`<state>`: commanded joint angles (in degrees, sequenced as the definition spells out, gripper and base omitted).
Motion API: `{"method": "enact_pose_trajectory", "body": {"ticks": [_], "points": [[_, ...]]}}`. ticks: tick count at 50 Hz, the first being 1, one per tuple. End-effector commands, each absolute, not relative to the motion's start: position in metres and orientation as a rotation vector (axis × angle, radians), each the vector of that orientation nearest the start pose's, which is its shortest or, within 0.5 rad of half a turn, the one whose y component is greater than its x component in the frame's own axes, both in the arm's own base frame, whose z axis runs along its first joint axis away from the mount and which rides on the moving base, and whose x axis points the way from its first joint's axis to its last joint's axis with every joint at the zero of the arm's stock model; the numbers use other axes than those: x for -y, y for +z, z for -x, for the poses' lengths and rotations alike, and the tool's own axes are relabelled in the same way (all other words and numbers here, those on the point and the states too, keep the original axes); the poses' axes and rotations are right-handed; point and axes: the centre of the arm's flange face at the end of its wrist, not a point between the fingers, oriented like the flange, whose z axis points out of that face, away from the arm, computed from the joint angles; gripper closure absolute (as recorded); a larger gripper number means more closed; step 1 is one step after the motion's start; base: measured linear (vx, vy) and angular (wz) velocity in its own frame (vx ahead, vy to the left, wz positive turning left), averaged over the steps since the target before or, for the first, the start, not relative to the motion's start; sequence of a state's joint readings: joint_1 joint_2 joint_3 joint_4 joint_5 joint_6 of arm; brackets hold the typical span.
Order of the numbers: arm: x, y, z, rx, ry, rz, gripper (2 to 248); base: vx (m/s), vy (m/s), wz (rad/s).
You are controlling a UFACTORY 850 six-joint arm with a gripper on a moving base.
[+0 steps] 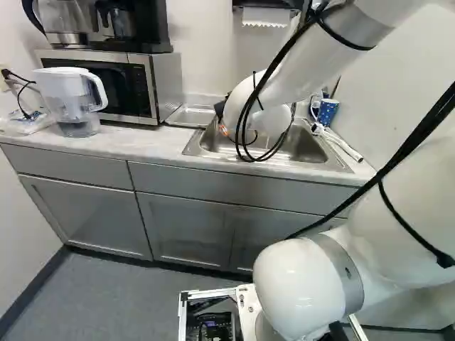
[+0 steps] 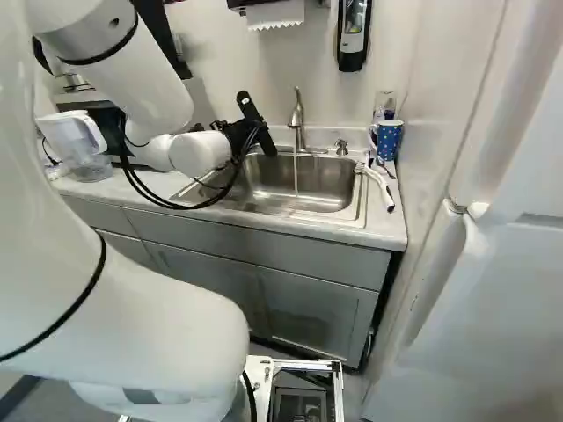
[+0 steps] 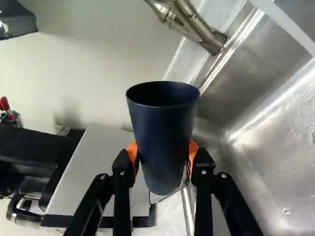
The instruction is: Rinse the cup and place it in the tray
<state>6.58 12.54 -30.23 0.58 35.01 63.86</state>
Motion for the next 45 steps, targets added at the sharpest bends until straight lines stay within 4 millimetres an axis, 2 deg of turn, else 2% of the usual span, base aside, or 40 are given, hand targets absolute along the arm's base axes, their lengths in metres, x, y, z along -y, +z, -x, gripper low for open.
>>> {"method": "enact_pose_trajectory", "body": {"ticks": [45], "points": [[-0.0456, 0.5148, -0.4001, -0.567, -1.605, 2.063, 133, 0.000, 0.000, 0.000]]}}
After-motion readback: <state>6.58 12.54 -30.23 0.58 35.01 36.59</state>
